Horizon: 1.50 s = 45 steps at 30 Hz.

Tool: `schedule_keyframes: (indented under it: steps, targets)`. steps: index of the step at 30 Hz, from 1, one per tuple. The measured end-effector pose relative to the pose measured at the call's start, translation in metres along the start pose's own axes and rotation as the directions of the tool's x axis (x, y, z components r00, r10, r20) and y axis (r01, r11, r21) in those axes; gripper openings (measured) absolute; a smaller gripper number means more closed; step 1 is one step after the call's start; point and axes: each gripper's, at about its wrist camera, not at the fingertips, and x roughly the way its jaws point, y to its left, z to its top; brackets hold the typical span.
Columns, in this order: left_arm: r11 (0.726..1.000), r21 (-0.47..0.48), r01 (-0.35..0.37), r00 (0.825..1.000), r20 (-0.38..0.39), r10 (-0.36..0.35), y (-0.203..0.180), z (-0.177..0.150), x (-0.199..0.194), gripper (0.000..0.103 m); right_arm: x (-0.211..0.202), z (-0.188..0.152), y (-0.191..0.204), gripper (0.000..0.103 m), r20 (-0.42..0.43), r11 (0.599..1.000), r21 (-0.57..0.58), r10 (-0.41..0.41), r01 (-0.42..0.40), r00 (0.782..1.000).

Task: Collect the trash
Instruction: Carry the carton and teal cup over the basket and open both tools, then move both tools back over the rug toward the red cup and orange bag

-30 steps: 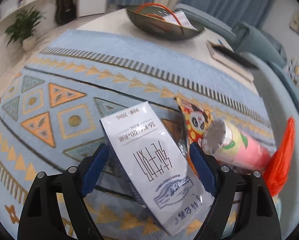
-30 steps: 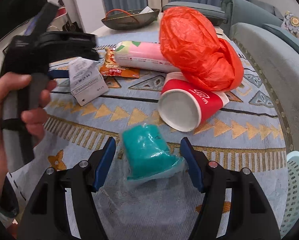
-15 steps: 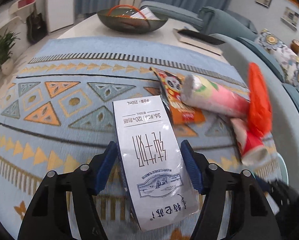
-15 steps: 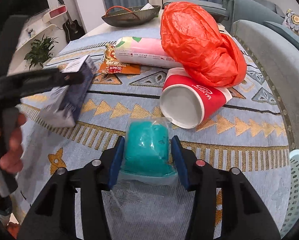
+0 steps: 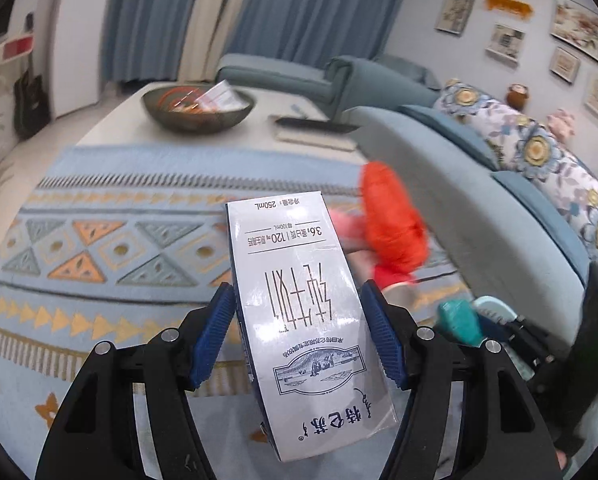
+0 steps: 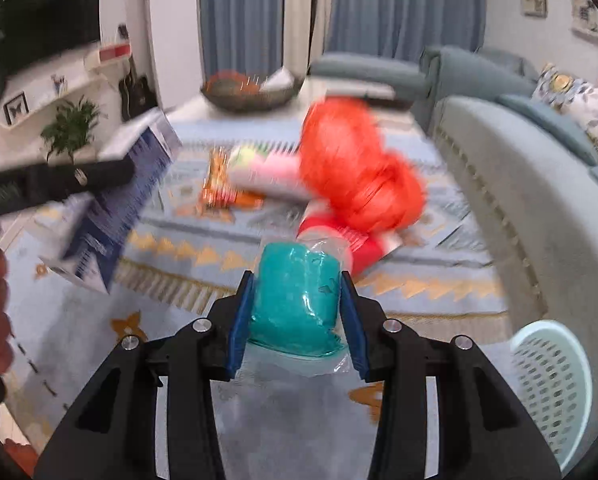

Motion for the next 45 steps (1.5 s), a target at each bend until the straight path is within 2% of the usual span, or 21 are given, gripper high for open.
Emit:
schedule_keyframes:
  steps: [4, 9, 14, 20, 24, 31, 35, 39, 41, 43, 45]
  targets:
    - [0.996, 0.068, 0.053, 0.998, 0.024, -0.054, -0.042, 0.008, -0.011, 0.063, -0.041, 0.010, -0.037, 0.038, 0.041, 0.996, 0.039, -0.086, 0.085, 0.995]
    - [0.979, 0.152, 0.135, 0.989, 0.031, -0.141, -0.107, 0.013, -0.016, 0.063, -0.088, 0.001, -0.098, 0.038, 0.069, 0.969, 0.133, -0.218, 0.207, 0.974]
    - [0.955, 0.212, 0.208, 0.977, 0.008, -0.215, -0.169, 0.009, -0.004, 0.063, -0.113, -0.025, -0.158, 0.038, 0.020, 0.922, 0.232, -0.323, 0.310, 0.946]
    - [0.914, 0.302, 0.270, 0.963, -0.061, -0.264, -0.241, -0.010, 0.029, 0.063, -0.122, -0.066, -0.210, 0.038, -0.059, 0.874, 0.306, -0.379, 0.378, 0.924]
    - [0.880, 0.376, 0.291, 0.956, -0.130, -0.262, -0.285, -0.033, 0.058, 0.063, -0.116, -0.095, -0.238, 0.038, -0.104, 0.848, 0.365, -0.374, 0.385, 0.921]
    - [0.831, 0.445, 0.332, 0.939, -0.241, -0.246, -0.331, -0.072, 0.098, 0.064, -0.099, -0.141, -0.265, 0.039, -0.209, 0.819, 0.411, -0.343, 0.401, 0.916]
    - [0.825, 0.438, 0.357, 0.919, -0.323, -0.227, -0.338, -0.092, 0.121, 0.064, -0.087, -0.162, -0.272, 0.041, -0.252, 0.806, 0.440, -0.312, 0.395, 0.916]
    - [0.836, 0.415, 0.359, 0.909, -0.359, -0.212, -0.337, -0.101, 0.137, 0.069, -0.078, -0.177, -0.276, 0.041, -0.277, 0.787, 0.484, -0.277, 0.383, 0.920]
    - [0.843, 0.400, 0.359, 0.909, -0.354, -0.219, -0.331, -0.100, 0.137, 0.076, -0.076, -0.180, -0.276, 0.044, -0.286, 0.779, 0.494, -0.273, 0.386, 0.918]
    - [0.845, 0.400, 0.356, 0.914, -0.340, -0.224, -0.326, -0.098, 0.134, 0.079, -0.077, -0.179, -0.277, 0.050, -0.280, 0.776, 0.500, -0.275, 0.384, 0.920]
    - [0.847, 0.398, 0.353, 0.917, -0.329, -0.228, -0.320, -0.096, 0.130, 0.079, -0.079, -0.175, -0.275, 0.050, -0.271, 0.778, 0.505, -0.269, 0.375, 0.924]
